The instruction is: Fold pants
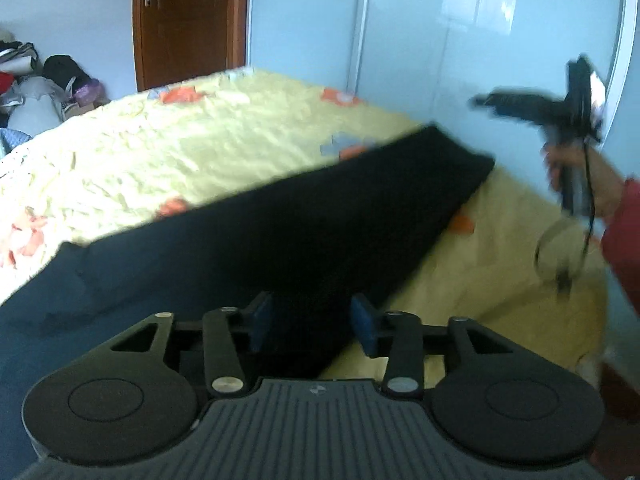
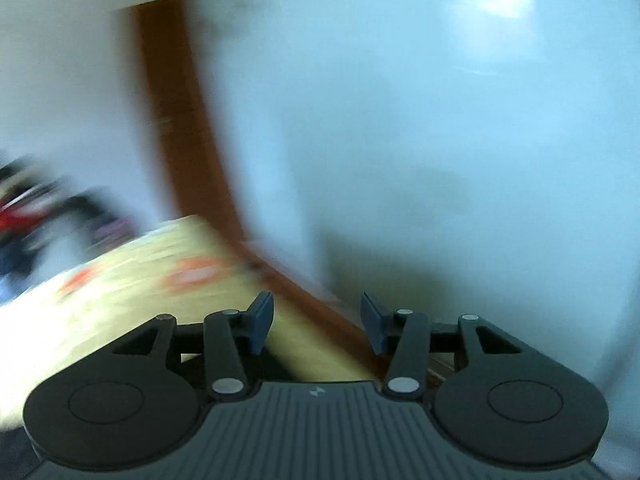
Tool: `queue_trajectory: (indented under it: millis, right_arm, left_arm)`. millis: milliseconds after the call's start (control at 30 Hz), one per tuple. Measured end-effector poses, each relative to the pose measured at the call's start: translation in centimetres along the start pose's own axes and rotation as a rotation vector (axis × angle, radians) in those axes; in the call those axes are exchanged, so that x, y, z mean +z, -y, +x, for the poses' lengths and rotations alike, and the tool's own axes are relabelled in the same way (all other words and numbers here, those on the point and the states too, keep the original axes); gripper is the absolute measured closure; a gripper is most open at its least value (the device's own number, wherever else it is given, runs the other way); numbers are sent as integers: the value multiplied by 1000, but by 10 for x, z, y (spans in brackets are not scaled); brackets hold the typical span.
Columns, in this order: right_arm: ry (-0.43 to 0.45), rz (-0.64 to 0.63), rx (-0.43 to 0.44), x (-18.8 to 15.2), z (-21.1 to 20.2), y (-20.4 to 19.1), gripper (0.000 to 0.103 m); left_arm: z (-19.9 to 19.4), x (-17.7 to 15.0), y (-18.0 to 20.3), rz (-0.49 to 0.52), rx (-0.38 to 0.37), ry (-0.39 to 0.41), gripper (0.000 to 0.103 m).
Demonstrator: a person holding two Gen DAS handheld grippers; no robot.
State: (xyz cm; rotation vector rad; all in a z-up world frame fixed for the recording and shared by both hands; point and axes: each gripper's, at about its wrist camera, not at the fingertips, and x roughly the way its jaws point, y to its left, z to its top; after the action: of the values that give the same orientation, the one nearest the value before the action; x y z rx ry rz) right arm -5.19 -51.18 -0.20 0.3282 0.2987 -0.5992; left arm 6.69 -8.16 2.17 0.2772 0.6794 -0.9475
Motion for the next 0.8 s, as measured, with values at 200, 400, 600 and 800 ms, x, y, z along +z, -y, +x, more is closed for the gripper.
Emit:
queue_trajectory:
  millis: [200, 400, 600, 800]
  right_arm:
    - [-359, -352, 546, -33, 30, -131, 55]
    - [-389, -526, 513, -70, 63, -189, 39]
    - [-431, -477, 606, -66, 39, -191, 39]
    - [-385, -409, 529, -74, 59, -196, 35]
  left_arm:
    - [21, 25, -38, -91, 240, -3, 37]
    - [75, 19, -66, -148, 377, -152, 35]
    - [58, 21, -42, -122, 332, -40, 24]
    - [79, 18, -30, -154, 382, -65, 23]
